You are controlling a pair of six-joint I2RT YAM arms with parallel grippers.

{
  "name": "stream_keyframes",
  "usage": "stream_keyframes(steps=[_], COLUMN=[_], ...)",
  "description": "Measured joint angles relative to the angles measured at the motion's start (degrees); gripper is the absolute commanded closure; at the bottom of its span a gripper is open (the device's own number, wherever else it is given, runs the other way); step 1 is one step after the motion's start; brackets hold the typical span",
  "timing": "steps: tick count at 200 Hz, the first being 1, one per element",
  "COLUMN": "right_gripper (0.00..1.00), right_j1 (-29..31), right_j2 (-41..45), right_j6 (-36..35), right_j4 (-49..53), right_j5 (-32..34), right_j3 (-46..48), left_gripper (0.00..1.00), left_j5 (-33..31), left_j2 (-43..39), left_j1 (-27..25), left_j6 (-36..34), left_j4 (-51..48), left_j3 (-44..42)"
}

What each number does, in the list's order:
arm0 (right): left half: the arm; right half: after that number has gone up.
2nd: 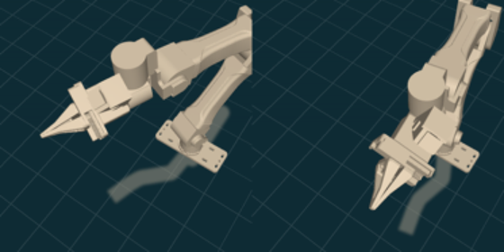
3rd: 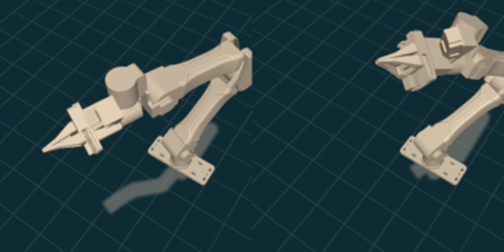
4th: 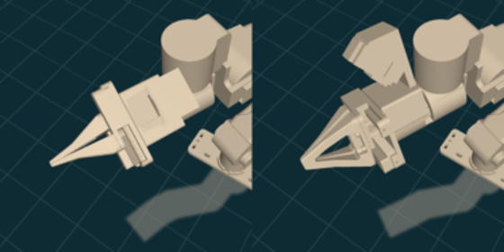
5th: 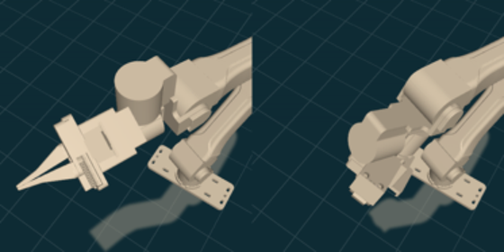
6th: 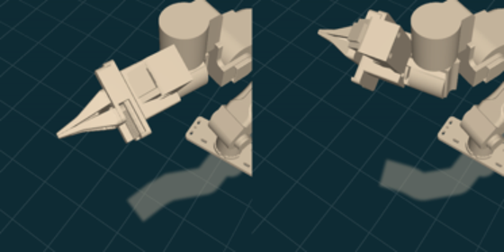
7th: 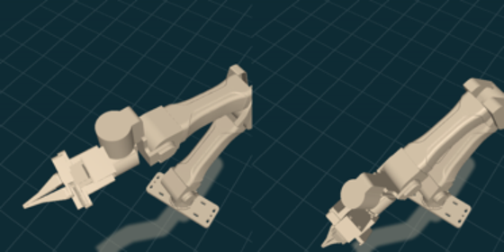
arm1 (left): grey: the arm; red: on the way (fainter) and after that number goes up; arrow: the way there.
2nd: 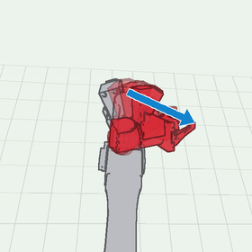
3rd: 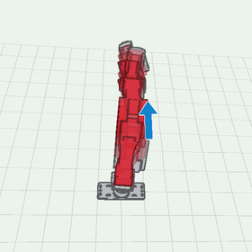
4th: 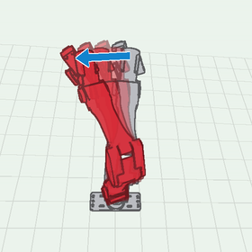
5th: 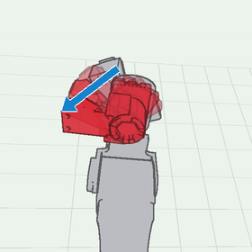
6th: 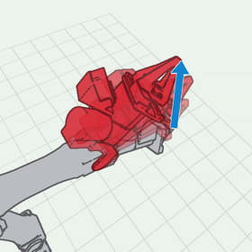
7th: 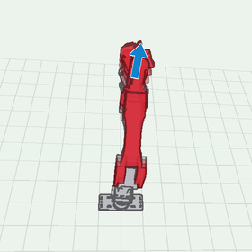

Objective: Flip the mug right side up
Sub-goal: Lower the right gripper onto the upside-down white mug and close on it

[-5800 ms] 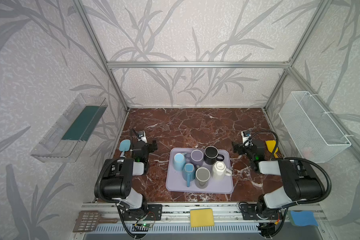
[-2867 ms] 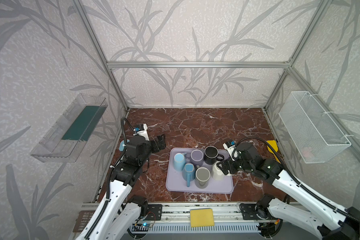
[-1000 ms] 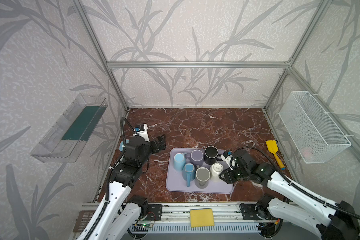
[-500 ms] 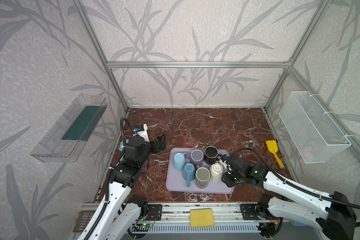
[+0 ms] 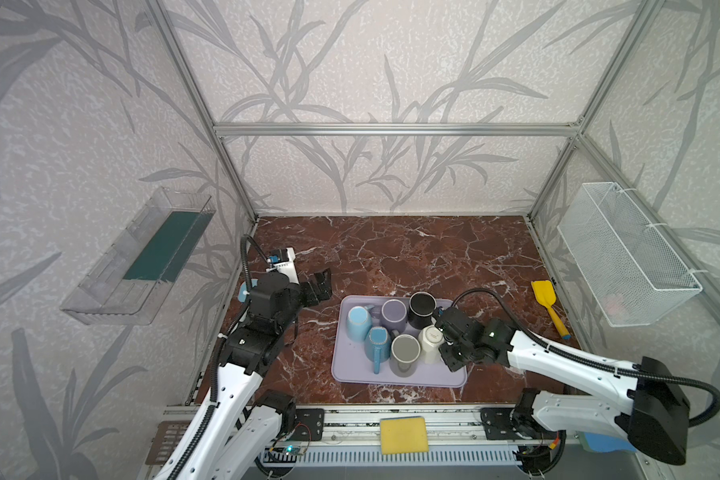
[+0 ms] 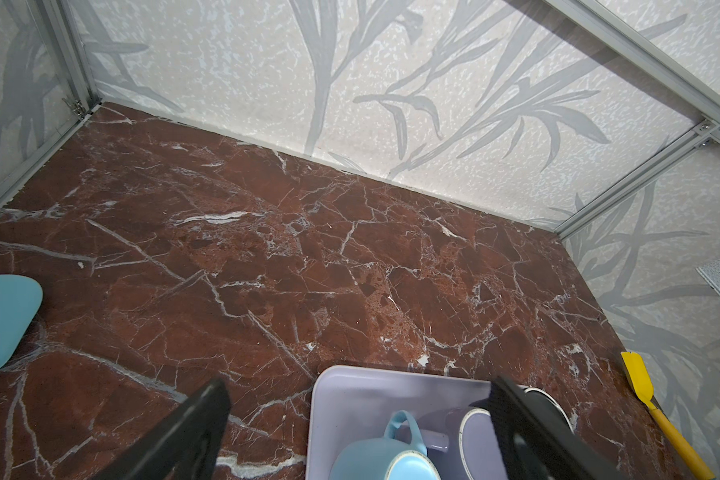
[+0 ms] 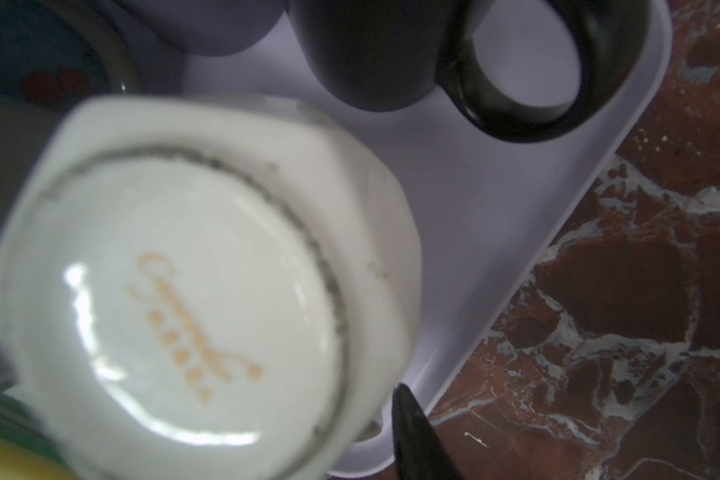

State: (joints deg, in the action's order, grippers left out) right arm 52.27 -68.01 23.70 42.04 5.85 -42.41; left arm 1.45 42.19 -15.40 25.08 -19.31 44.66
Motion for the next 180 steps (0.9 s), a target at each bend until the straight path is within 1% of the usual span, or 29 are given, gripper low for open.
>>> stream_keyframes(steps=[82,142,180], right_gripper=[0.69,0.70,0.72], right_j1=[0.07,0.28,0.28], right_j2=[-2.91,-4.90,-5.75], right_j6=[-2.80,-4.28,-4.57], right_j4=[1.22,1.18,1.09], right_j5=[0.44,-0.13,-0.04], right_j3=[-2.19,-2.64,-2.86], left_gripper=[0.01,0.01,0.01], left_j5=[0.87,3.02,4.24], left_j2=[0.00,0.02,0.07], left_j1=[-0.04,-0.20,-0.31], left_j6=[0.00,-0.02,-0.04], left_j4=[0.00,0.00,0.02], left_j3=[0.00,0.00,0.00])
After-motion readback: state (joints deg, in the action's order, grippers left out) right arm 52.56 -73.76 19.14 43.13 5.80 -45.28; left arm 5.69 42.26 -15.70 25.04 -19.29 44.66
